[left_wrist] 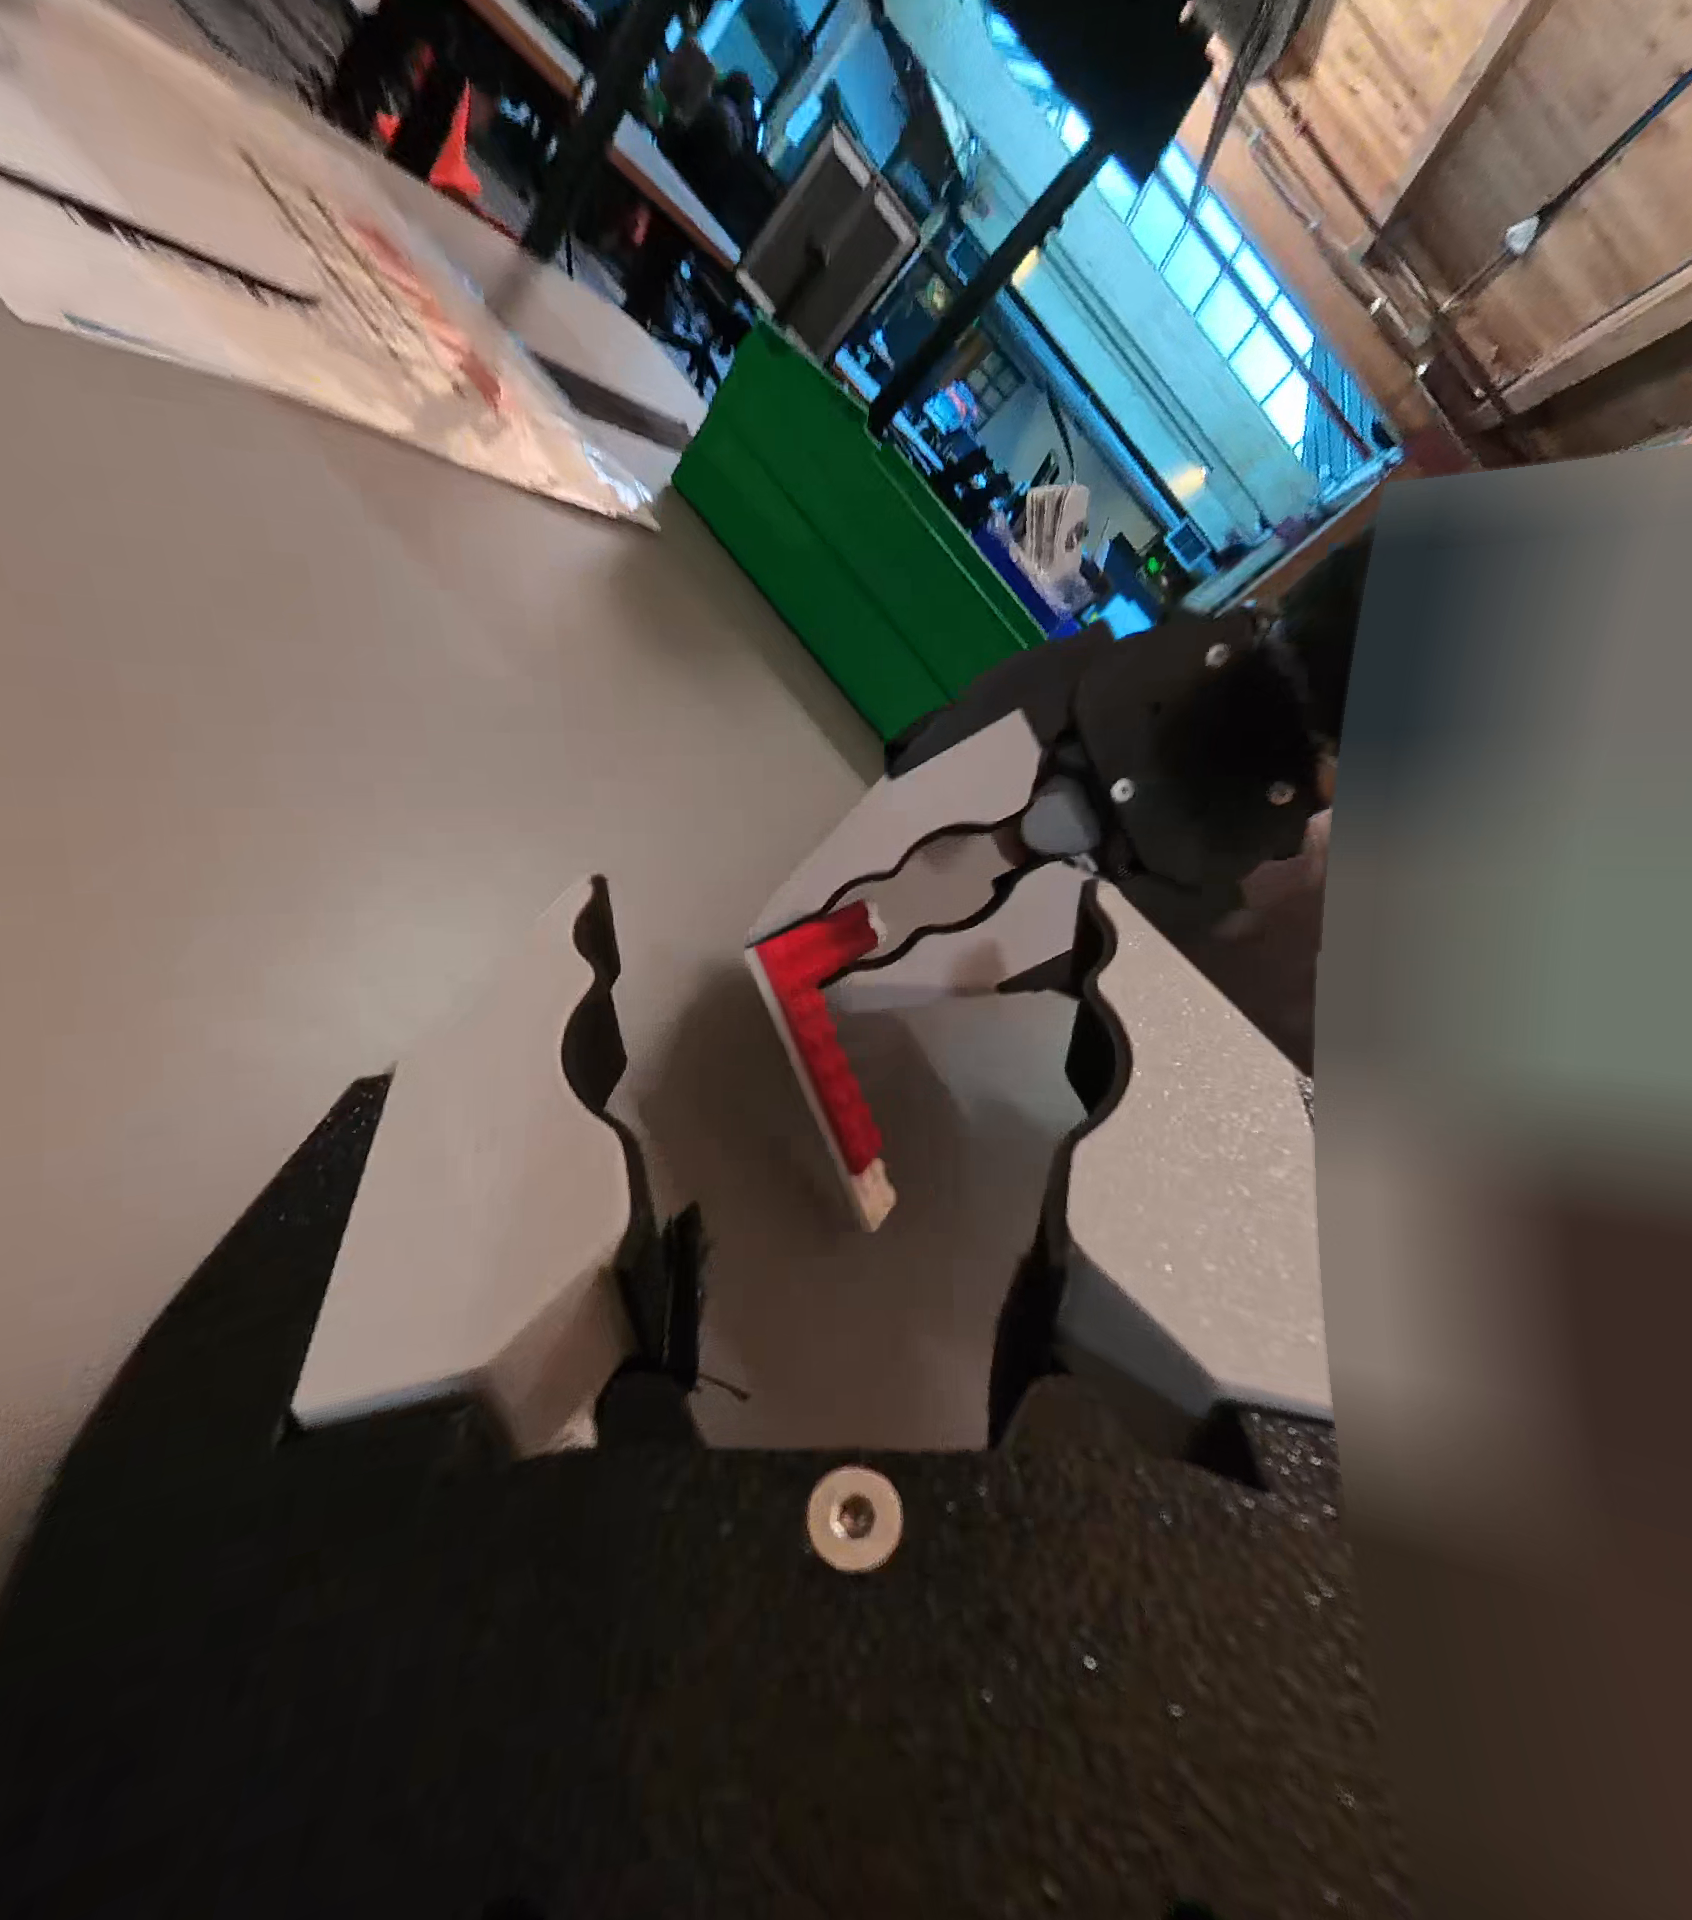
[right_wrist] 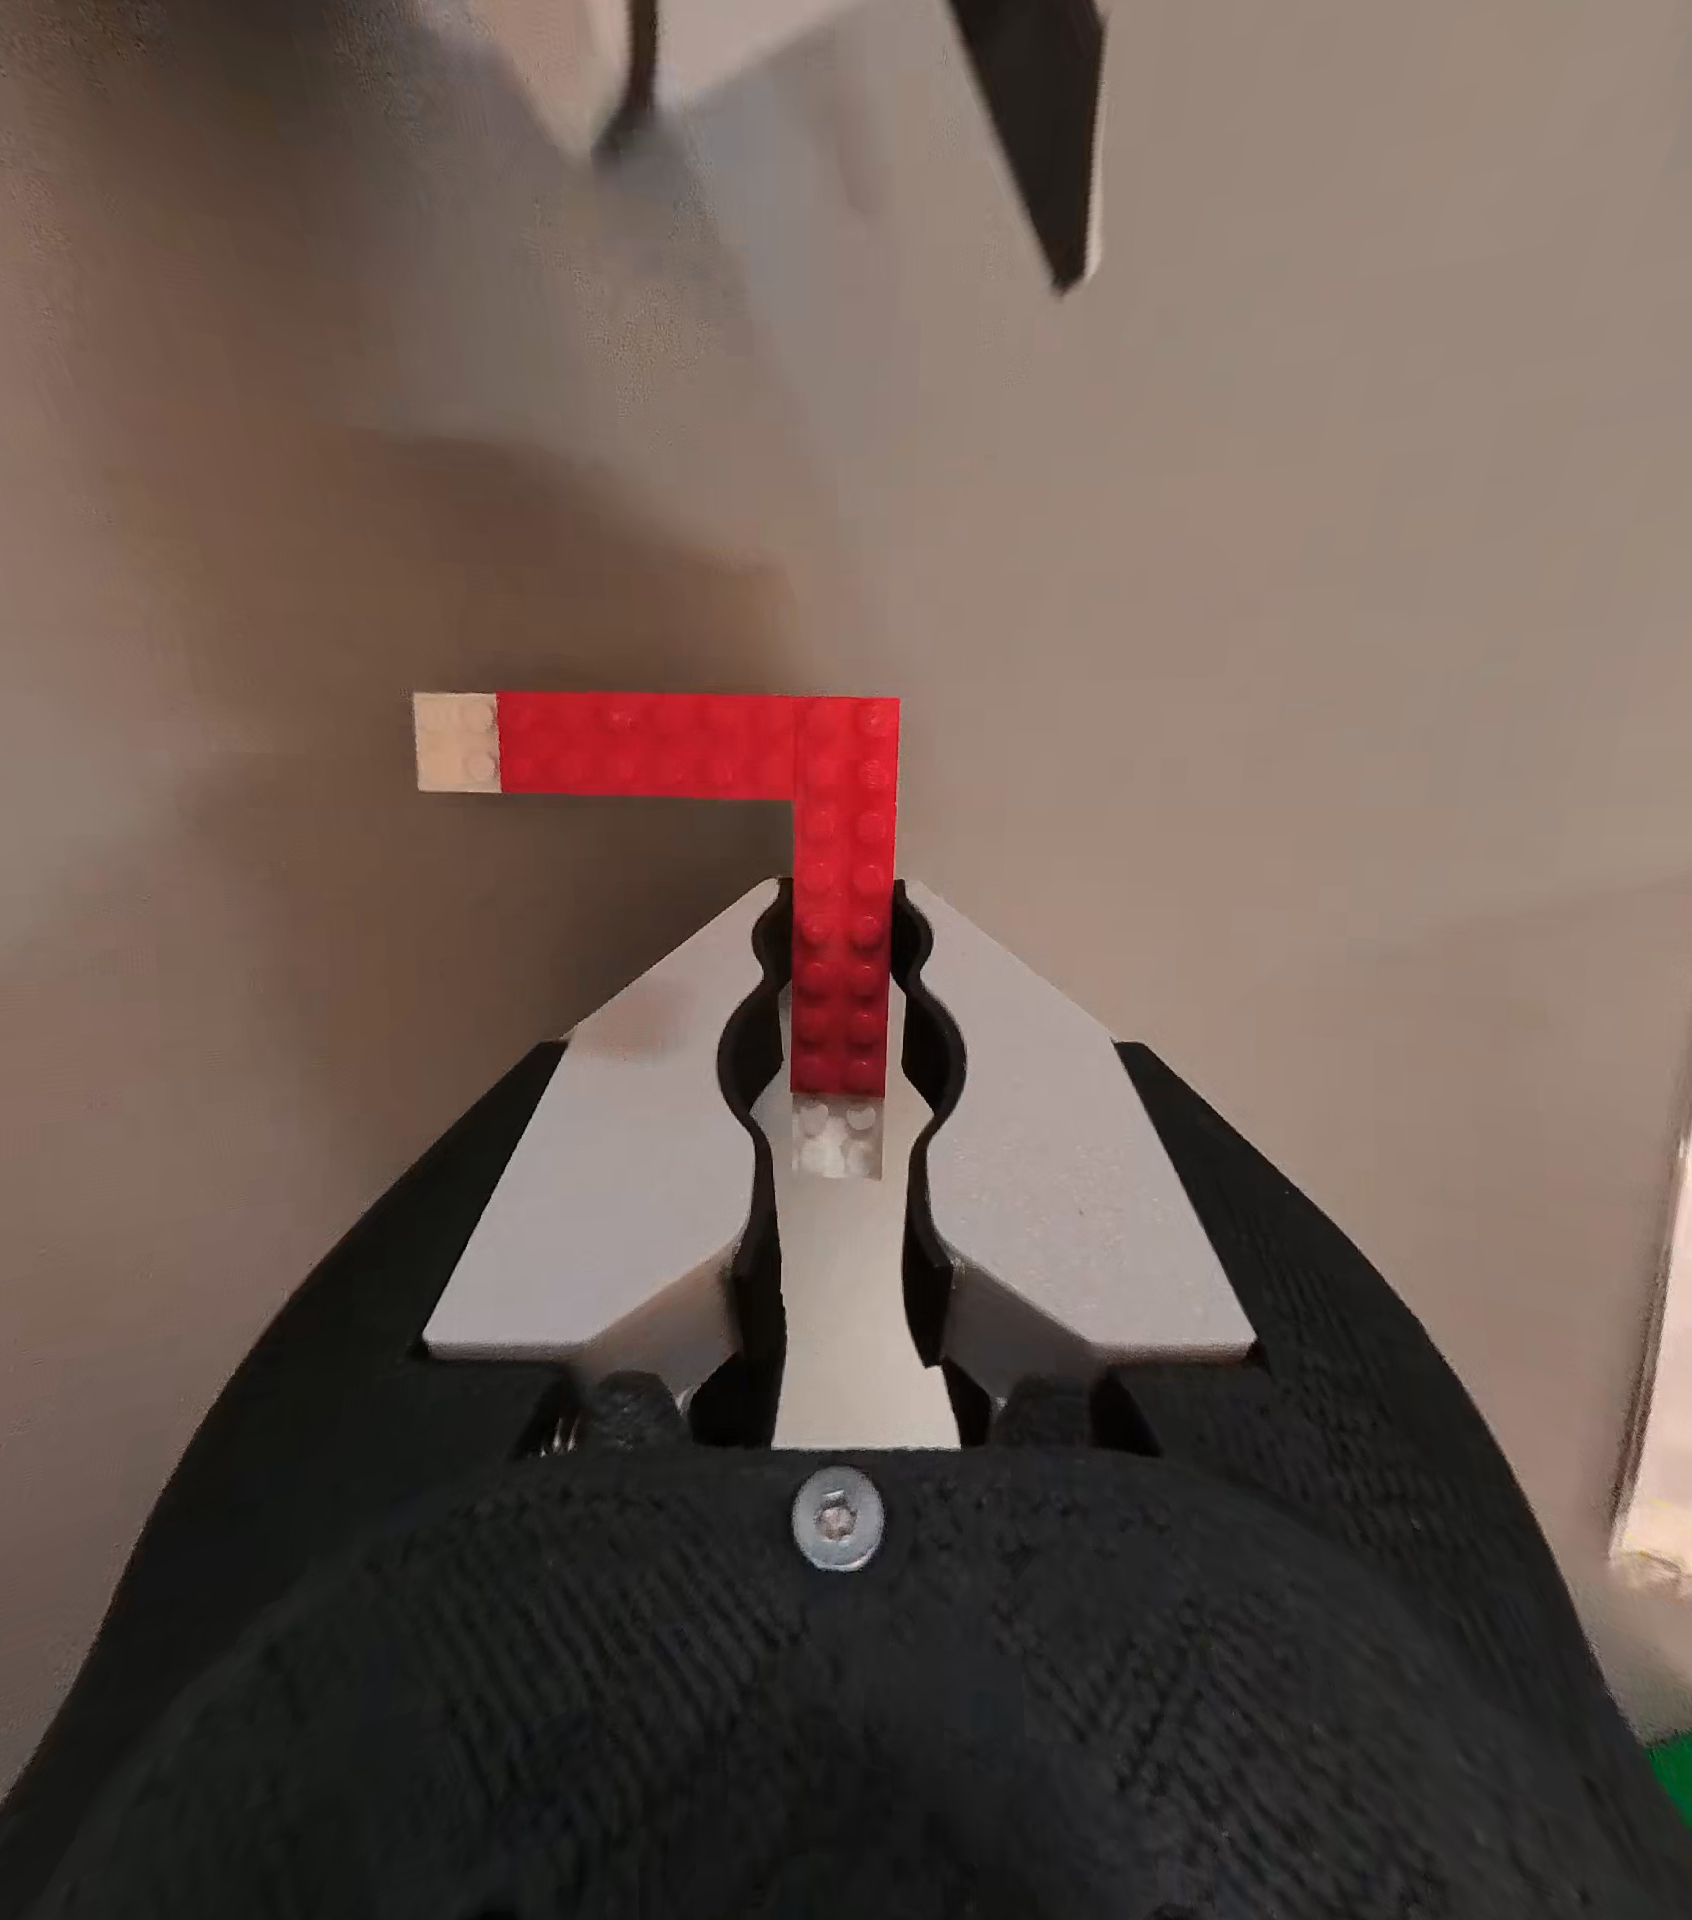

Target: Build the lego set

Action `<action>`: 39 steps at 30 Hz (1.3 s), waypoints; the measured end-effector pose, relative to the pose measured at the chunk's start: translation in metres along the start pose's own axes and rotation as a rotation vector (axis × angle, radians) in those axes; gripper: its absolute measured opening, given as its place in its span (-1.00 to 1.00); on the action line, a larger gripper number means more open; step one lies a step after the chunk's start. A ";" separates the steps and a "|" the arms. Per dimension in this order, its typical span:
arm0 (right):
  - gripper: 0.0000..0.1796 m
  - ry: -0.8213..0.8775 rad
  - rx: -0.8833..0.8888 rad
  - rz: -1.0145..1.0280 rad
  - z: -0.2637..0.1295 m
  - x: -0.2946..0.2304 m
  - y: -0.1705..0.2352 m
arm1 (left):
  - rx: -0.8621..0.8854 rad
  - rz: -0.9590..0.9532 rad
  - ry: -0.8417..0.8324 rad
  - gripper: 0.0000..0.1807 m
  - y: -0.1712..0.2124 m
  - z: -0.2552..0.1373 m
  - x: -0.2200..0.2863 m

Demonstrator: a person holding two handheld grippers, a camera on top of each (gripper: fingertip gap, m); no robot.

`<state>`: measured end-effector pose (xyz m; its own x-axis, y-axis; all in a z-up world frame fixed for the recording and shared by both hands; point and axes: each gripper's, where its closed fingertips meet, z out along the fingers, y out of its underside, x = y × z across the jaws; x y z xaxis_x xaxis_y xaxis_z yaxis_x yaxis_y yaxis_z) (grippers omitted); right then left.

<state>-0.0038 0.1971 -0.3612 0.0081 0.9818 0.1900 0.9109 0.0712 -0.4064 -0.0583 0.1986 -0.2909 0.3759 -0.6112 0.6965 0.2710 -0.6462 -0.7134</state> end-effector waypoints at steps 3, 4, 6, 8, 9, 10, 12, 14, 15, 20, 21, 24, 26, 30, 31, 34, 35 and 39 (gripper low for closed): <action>-0.83 -0.011 -0.052 -0.018 0.006 0.001 0.011 | 0.028 -0.006 -0.004 -0.04 -0.005 -0.003 -0.001; -0.83 -0.014 -0.055 -0.019 0.007 0.001 0.012 | 0.033 -0.006 -0.008 -0.04 -0.006 -0.004 -0.002; -0.82 -0.015 -0.052 -0.019 0.007 0.002 0.011 | 0.031 0.001 -0.015 -0.03 -0.007 -0.004 -0.002; -0.77 -0.009 -0.051 -0.021 0.008 0.004 0.011 | 0.027 0.009 -0.019 -0.03 -0.006 -0.004 -0.002; -0.75 -0.005 -0.049 -0.019 0.008 0.004 0.011 | 0.024 0.011 -0.020 -0.01 -0.006 -0.004 -0.002; -0.72 -0.005 -0.049 -0.015 0.008 0.005 0.011 | 0.024 0.014 -0.020 -0.01 -0.006 -0.003 -0.002; -0.68 -0.006 -0.050 -0.005 0.007 0.006 0.012 | 0.023 0.018 -0.020 -0.01 -0.006 -0.003 -0.001; -0.63 -0.004 -0.048 0.007 0.006 0.007 0.013 | 0.028 0.027 -0.022 -0.01 -0.006 -0.003 -0.001; -0.58 -0.001 -0.046 0.016 0.006 0.008 0.014 | 0.031 0.036 -0.024 -0.02 -0.007 -0.003 -0.001; -0.32 0.159 0.149 0.089 -0.016 0.032 -0.006 | 0.051 0.162 -0.102 -0.01 -0.011 -0.003 -0.004; -0.30 0.243 0.267 0.120 -0.028 0.044 -0.019 | 0.064 0.204 -0.128 -0.01 -0.014 -0.003 -0.005; -0.37 0.575 0.714 0.249 -0.087 0.083 -0.047 | 0.129 0.366 -0.231 0.00 -0.025 -0.006 -0.008; -0.57 0.774 0.959 0.317 -0.124 0.094 -0.043 | 0.204 0.494 -0.313 -0.08 -0.036 -0.013 -0.007; -0.88 1.027 1.133 0.223 -0.143 0.082 -0.032 | 0.368 0.708 -0.438 -0.61 -0.049 -0.027 0.000; -0.92 1.046 1.117 0.175 -0.137 0.078 -0.032 | 0.377 0.755 -0.454 -0.71 -0.046 -0.026 0.001; -1.00 1.025 1.084 0.133 -0.123 0.072 -0.036 | 0.340 0.924 -0.496 -0.93 -0.037 -0.015 0.006; -1.00 1.007 1.079 0.140 -0.119 0.072 -0.035 | 0.333 0.978 -0.511 -1.00 -0.034 -0.012 0.007; -1.00 0.953 1.016 0.168 -0.100 0.076 -0.032 | 0.320 1.122 -0.542 -1.00 -0.029 -0.006 0.016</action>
<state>0.0087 0.2521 -0.2443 0.7323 0.5248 0.4340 0.1817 0.4637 -0.8672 -0.0653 0.2054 -0.2587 0.8253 -0.4350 -0.3602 -0.2549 0.2823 -0.9249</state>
